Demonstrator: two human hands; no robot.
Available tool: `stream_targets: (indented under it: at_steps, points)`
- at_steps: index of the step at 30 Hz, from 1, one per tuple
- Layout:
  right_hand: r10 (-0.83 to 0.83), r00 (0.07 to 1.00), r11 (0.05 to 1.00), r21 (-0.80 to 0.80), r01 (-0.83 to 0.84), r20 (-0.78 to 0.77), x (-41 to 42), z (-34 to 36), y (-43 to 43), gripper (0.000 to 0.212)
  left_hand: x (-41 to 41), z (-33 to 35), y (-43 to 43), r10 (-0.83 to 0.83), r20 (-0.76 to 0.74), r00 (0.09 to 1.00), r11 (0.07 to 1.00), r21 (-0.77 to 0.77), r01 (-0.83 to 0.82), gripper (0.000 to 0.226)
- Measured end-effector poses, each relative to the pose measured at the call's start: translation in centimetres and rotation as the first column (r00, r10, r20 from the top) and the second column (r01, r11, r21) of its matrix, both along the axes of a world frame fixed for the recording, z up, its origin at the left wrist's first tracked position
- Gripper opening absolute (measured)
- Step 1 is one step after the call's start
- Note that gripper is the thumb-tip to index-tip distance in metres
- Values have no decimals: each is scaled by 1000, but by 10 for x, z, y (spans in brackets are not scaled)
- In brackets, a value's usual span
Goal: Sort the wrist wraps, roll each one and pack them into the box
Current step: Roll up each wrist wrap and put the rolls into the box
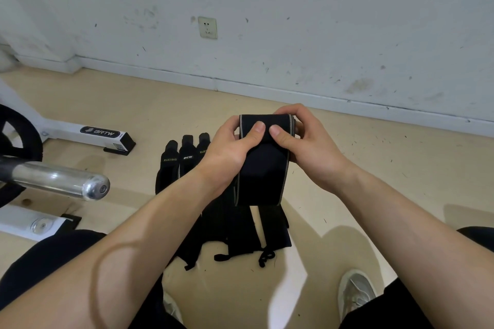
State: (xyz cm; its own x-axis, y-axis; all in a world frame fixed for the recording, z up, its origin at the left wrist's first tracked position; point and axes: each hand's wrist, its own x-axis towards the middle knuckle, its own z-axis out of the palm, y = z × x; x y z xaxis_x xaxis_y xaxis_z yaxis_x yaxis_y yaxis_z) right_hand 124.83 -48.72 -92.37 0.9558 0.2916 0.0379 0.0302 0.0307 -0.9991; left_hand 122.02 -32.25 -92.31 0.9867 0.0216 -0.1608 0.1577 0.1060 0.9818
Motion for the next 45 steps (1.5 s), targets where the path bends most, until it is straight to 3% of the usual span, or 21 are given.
stream_targets:
  at_steps: [3, 8, 14, 19, 23, 27, 29, 32, 38, 45]
  points:
    - [27, 998, 1000, -4, -28, -62, 0, 5, 0, 8, -1, 1, 0, -15, 30, 999, 1000, 11, 14, 30]
    - [9, 1000, 991, -135, -6, 19, -1, 2, 4, 16, -2, -4, -4, 10, 49, 999, 1000, -12, -9, 26]
    - [-64, 993, 988, -134, 77, 96, -5, -8, 10, 7, -6, -17, -19, 81, 0, 997, 990, -115, -81, 47]
    - [-169, 980, 973, -140, 183, 110, -6, -6, 9, 12, -6, -15, -19, 12, 27, 1000, 998, -66, -11, 49]
    - [-232, 973, 968, -98, 232, 7, 0, -3, 8, 31, -6, -15, -22, -13, 17, 1000, 1000, -18, 13, 25]
    - [-269, 957, 939, -189, 286, 112, -1, -4, 9, 29, -10, -15, -32, 76, -6, 997, 995, 72, -76, 27]
    - [-252, 949, 918, -263, 297, 191, -5, -6, 11, 25, -14, -15, -35, 108, -40, 993, 987, 124, -102, 39]
    - [-199, 956, 925, -281, 256, 217, -9, -11, 12, 19, -17, -16, -32, 134, -85, 987, 982, 144, -121, 28]
    - [-146, 968, 962, -199, 187, 203, -5, -13, 8, 9, -11, -4, -21, 78, -215, 974, 997, 10, -77, 20]
    - [-69, 977, 966, -229, 116, 204, -1, -15, 5, 13, -9, 18, -9, 29, -373, 927, 993, -93, -68, 23]
